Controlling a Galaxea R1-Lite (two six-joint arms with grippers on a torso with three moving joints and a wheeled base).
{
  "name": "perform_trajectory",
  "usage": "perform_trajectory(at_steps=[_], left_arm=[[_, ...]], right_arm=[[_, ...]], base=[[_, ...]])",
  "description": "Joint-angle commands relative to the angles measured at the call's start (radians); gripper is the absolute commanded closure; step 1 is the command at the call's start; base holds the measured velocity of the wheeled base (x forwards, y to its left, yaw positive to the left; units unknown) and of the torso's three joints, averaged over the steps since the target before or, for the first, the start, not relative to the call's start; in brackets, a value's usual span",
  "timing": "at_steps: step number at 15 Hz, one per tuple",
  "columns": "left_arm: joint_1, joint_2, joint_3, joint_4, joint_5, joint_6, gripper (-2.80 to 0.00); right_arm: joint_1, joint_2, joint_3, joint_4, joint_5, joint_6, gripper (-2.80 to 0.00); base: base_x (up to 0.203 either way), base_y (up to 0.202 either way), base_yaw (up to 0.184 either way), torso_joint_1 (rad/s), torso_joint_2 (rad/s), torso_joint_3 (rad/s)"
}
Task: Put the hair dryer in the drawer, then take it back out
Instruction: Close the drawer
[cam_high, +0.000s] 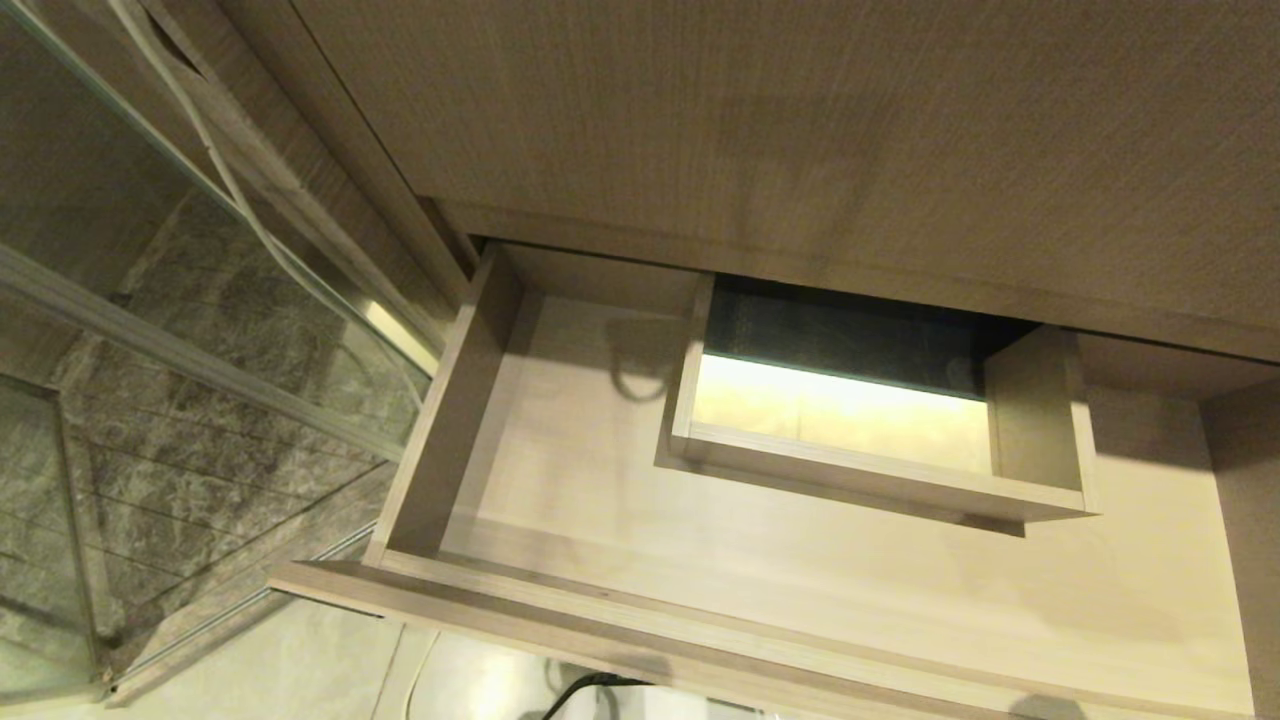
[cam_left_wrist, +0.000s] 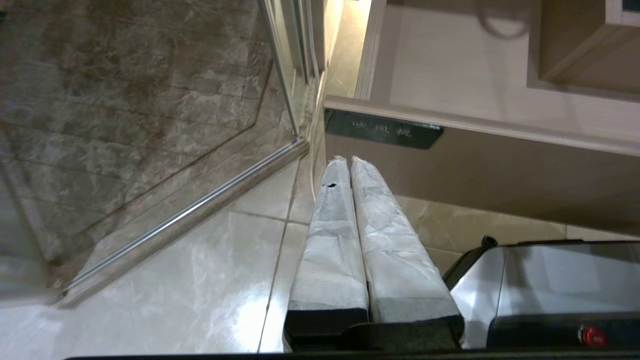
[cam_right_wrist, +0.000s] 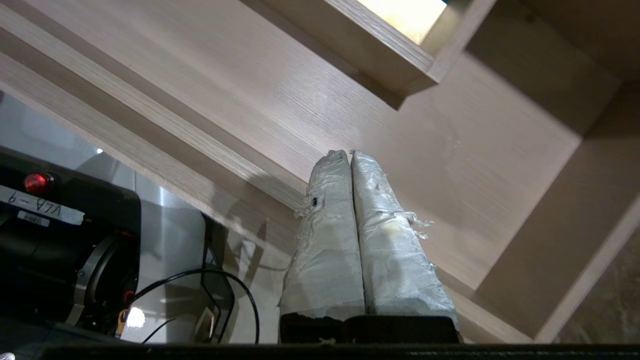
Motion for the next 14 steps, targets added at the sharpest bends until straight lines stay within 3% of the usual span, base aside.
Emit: perform_trajectory(at_steps=[1,6,14], left_arm=[[-0.001,0.0,0.002,0.0,0.0,0.0,0.0],[-0.001,0.0,0.002,0.0,0.0,0.0,0.0],[-0.001,0.0,0.0,0.0,0.0,0.0,0.0]], right_arm=[[0.005,0.002,0.0,0.002,-0.001,-0.003,0.0],[0.006,0.002,-0.002,0.015,-0.002,-0.003,0.0],[0.006,0.002,-0.002,0.043,0.005,0.003,0.0]], base=[[0.0,0.0,0.0,0.1,0.19,0.291],[0.0,0.0,0.0,0.068,0.08,0.121],[0.0,0.0,0.0,0.008,0.0,0.016]])
